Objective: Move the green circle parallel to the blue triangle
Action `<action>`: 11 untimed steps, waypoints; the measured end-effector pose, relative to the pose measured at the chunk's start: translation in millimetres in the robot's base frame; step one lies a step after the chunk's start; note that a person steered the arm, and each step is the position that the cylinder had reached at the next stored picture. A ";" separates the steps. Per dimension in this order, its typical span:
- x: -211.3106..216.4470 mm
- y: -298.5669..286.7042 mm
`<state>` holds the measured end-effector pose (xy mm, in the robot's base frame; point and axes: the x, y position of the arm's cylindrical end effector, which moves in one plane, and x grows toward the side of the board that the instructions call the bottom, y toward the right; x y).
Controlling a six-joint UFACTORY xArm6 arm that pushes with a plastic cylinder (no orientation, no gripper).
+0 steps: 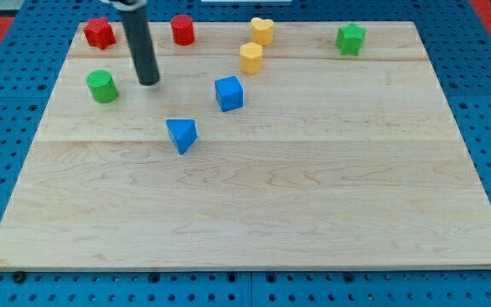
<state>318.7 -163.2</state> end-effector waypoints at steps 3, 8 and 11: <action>34.1 -64.6; 100.6 -66.1; 62.5 -36.9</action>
